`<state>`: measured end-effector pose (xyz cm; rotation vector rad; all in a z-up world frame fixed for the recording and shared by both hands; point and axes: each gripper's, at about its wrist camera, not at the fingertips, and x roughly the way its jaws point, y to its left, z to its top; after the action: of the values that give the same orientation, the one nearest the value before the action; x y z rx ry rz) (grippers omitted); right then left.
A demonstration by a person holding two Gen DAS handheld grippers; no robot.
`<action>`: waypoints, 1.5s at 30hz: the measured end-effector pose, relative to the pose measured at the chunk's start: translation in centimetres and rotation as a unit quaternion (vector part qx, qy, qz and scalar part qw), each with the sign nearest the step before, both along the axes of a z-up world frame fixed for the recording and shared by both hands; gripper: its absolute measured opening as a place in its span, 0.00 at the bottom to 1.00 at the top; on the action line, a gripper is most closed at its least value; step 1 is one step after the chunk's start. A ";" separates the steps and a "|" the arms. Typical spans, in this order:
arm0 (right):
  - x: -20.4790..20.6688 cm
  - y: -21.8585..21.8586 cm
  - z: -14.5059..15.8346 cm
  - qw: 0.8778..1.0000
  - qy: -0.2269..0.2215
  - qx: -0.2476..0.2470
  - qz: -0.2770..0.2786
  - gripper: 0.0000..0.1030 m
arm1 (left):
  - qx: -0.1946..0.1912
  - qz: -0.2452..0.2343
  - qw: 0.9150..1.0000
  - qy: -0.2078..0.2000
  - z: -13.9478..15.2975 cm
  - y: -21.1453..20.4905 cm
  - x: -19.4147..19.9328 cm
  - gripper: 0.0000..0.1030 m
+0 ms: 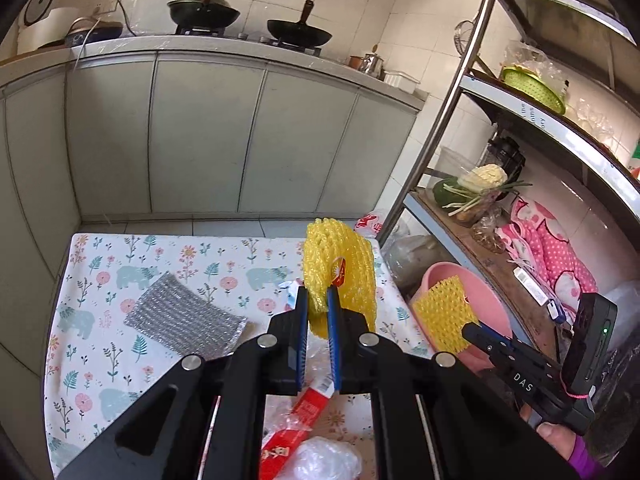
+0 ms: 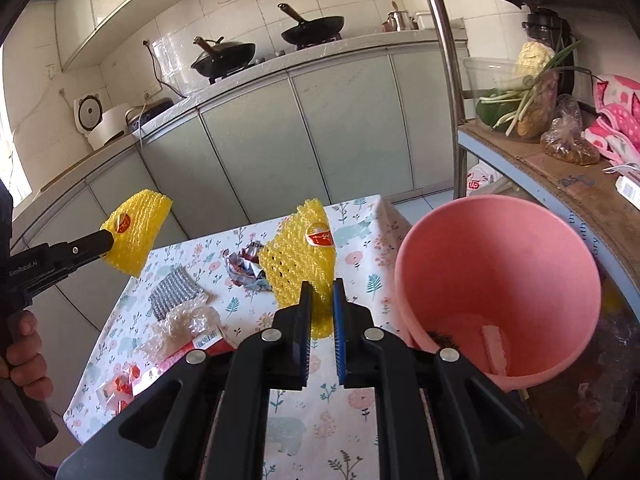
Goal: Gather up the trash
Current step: 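Carry both yellow foam nets over pink basin and open both tools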
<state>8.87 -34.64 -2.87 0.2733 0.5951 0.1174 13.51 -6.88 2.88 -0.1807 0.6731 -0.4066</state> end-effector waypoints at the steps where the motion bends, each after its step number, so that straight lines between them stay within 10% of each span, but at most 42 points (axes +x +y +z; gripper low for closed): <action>1: -0.3 -0.6 0.2 1.000 -0.004 0.001 -0.008 0.10 | 0.001 -0.007 1.000 -0.004 0.3 -0.8 0.0 0.08; 26: -1.3 -11.9 -1.7 0.987 -0.001 -0.009 -0.163 0.10 | 0.048 -0.163 0.985 -0.006 -2.4 -20.2 2.1 0.08; 40: -0.3 -13.5 -4.6 0.983 0.045 -0.009 -0.176 0.11 | 0.064 -0.191 0.979 0.037 -6.7 -24.2 3.0 0.11; 45: -0.2 -13.8 -5.1 0.983 0.050 -0.001 -0.177 0.28 | 0.055 -0.189 0.979 0.055 -7.0 -24.2 3.4 0.22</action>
<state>8.62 -48.45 -7.99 0.3809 0.6379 -0.2407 16.95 -31.05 -4.15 0.0325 0.8405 -0.7251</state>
